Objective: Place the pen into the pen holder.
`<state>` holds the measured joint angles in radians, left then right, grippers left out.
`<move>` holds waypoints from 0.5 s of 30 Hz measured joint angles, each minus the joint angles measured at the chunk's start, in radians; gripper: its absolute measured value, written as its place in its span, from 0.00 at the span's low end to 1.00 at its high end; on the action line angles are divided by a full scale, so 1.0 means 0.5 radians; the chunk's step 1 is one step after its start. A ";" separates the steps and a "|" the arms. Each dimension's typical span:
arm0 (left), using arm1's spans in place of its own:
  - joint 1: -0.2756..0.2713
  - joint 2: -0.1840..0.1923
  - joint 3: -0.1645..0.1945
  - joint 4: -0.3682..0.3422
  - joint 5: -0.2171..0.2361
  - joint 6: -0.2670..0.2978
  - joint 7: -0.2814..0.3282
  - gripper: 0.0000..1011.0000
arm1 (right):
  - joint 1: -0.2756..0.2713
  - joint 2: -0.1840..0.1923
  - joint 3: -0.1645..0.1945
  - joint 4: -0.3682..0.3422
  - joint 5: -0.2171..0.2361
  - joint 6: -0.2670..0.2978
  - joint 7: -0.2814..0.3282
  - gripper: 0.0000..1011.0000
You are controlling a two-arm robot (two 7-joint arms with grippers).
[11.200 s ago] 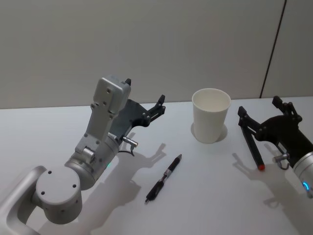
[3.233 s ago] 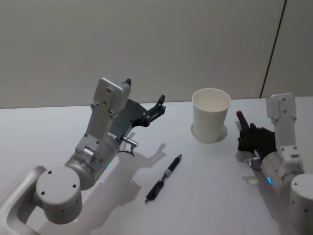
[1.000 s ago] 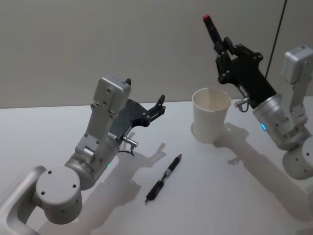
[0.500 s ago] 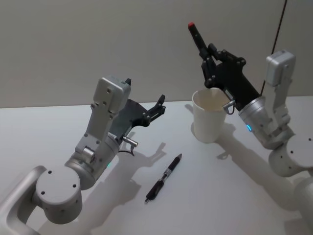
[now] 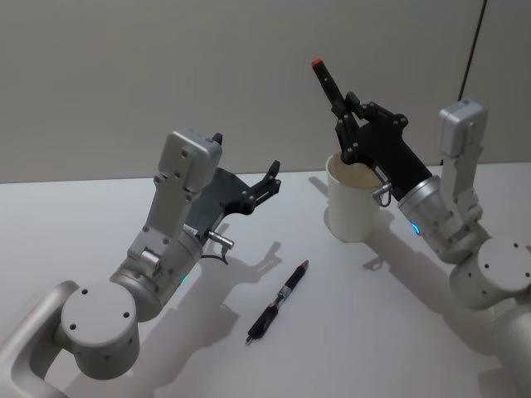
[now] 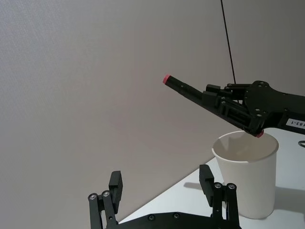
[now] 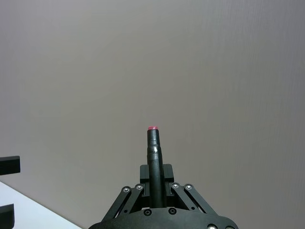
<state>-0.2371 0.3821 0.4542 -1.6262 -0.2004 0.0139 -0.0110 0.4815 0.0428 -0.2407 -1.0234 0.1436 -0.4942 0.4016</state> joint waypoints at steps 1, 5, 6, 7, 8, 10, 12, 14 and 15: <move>0.000 0.000 0.000 0.000 0.000 0.000 0.000 0.99 | 0.000 0.000 0.000 0.005 -0.001 0.000 0.000 0.16; 0.000 0.000 0.000 0.000 0.000 0.000 0.000 0.99 | 0.008 -0.002 -0.002 0.044 -0.012 0.000 -0.007 0.16; 0.000 0.000 0.000 0.000 0.000 0.000 0.000 0.99 | 0.011 -0.003 -0.002 0.051 -0.015 0.000 -0.010 0.16; 0.000 0.000 0.000 0.000 0.000 0.000 0.000 0.99 | 0.013 -0.004 -0.003 0.058 -0.018 0.000 -0.012 0.16; 0.000 0.000 0.000 0.000 0.000 0.000 0.000 0.99 | 0.017 -0.006 -0.004 0.074 -0.023 -0.001 -0.015 0.16; 0.000 0.000 0.000 0.000 0.000 0.000 0.000 0.99 | 0.023 -0.008 -0.005 0.087 -0.029 -0.002 -0.018 0.16; 0.000 0.000 0.000 0.000 0.000 0.000 0.000 0.99 | 0.025 -0.009 -0.006 0.097 -0.033 -0.002 -0.021 0.16; 0.000 0.000 0.000 0.000 0.000 0.000 0.000 0.99 | 0.031 -0.011 -0.008 0.111 -0.038 -0.003 -0.025 0.16; 0.000 0.000 0.000 0.000 0.000 0.000 0.000 0.99 | 0.032 -0.012 -0.008 0.116 -0.040 -0.004 -0.026 0.16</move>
<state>-0.2371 0.3821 0.4542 -1.6262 -0.2004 0.0139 -0.0110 0.4976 0.0367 -0.2447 -0.9656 0.1237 -0.4960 0.3888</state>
